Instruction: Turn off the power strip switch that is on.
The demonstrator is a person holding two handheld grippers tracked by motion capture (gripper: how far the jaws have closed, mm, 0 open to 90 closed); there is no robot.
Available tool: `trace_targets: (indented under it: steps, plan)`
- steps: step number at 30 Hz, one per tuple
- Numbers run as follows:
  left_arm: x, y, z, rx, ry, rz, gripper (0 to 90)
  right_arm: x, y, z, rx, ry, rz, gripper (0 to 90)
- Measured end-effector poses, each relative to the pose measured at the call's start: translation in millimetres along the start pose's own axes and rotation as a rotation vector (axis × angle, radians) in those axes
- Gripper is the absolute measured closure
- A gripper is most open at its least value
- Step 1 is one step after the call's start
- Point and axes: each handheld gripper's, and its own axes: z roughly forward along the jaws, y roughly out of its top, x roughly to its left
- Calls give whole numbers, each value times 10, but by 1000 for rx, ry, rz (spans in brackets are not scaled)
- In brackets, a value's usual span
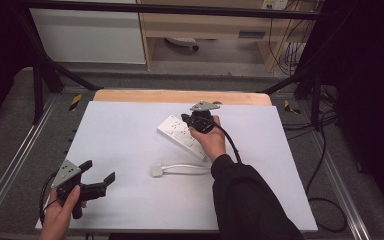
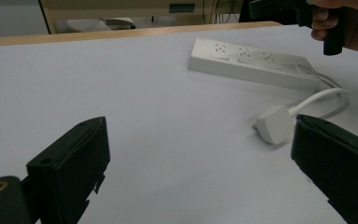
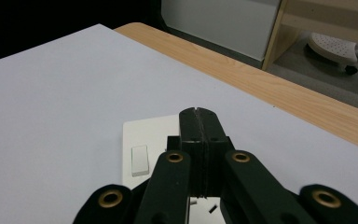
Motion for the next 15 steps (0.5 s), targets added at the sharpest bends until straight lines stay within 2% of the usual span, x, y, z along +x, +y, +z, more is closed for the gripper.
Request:
trace_targets:
  steps: [15]
  plan:
    - [4,1,-1,-2,1,2,45,38,-68,83,54,9,-4,900]
